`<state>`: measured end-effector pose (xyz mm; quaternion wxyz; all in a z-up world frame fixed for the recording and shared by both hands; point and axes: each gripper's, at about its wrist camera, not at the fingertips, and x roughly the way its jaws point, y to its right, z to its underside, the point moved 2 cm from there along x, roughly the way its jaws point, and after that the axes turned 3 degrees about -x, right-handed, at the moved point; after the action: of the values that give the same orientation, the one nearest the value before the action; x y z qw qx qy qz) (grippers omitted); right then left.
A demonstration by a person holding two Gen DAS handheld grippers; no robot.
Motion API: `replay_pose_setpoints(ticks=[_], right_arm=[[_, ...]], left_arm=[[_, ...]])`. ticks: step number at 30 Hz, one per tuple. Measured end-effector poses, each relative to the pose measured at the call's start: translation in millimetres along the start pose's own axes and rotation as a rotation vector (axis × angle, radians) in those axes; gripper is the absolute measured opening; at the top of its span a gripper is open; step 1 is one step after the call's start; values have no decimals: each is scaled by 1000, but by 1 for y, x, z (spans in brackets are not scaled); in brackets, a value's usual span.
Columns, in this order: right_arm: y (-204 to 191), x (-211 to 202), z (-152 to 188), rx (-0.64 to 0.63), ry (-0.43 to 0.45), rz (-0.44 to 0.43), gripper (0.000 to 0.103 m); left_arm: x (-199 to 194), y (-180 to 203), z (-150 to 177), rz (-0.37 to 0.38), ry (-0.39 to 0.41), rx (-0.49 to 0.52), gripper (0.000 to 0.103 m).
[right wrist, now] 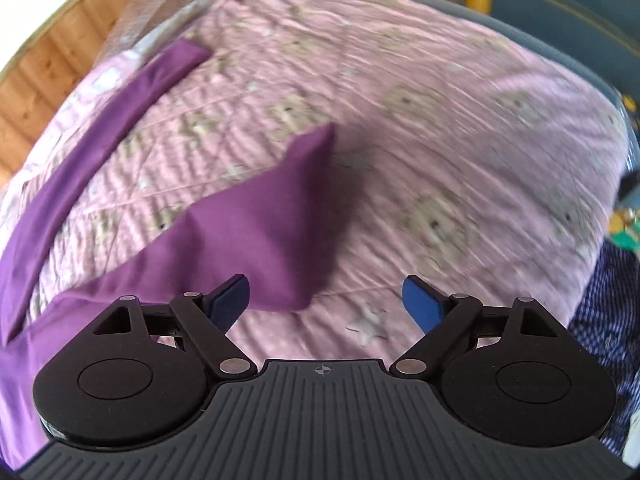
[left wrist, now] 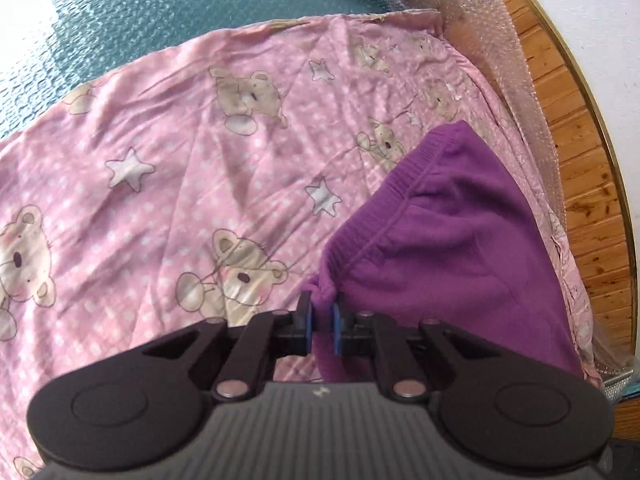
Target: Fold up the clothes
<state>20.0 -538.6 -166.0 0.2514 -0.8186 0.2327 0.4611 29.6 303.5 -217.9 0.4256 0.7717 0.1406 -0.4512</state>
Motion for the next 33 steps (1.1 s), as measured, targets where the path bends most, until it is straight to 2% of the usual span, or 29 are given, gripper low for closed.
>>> replay_pose_setpoints(ticks=[3,5,7,9,10,11,13,14,19,21,22,23,24,26,29,31,33], right_arm=[[12,4,0,74,12,-35,87],[8,8,-1,60,18,-36,87],[0,19,0,-18,10,-46,89],[-9,30,1,-96,1,-56,84],[-13,35,0,-128,-2,-62,56],[-15,36,-5,-140,0,-71,5],[-20,36,-17,-164,10,-95,1],[-27,28,-31,-176,44,-126,0],[-65,8,-125,-174,204,-258,1],[-75,19,-157,-147,255,-289,27],[-76,25,-165,-142,274,-269,70],[-75,27,-167,-139,291,-222,85],[-74,29,-168,-138,299,-179,84],[-66,31,-156,-136,226,-149,81],[-45,27,-109,-107,120,-240,77],[-46,25,-76,-159,90,-274,77],[-59,31,-52,-340,118,-207,81]], left_arm=[[-1,13,1,7,2,30,21],[1,19,3,-2,-1,49,27],[5,24,5,-11,4,67,25],[7,29,7,-29,18,86,17],[7,32,8,-41,26,95,11],[7,34,8,-53,34,101,10],[2,38,7,-74,49,93,10],[0,39,6,-85,57,89,10],[-10,49,1,-142,95,79,9],[-6,52,2,-173,96,92,9],[-6,53,5,-177,96,92,9],[-6,53,8,-181,96,91,9],[-6,54,12,-185,96,90,9],[-6,54,18,-193,96,89,10],[-6,55,29,-202,96,85,12],[-5,55,37,-190,95,68,15],[0,58,42,-188,96,67,19]])
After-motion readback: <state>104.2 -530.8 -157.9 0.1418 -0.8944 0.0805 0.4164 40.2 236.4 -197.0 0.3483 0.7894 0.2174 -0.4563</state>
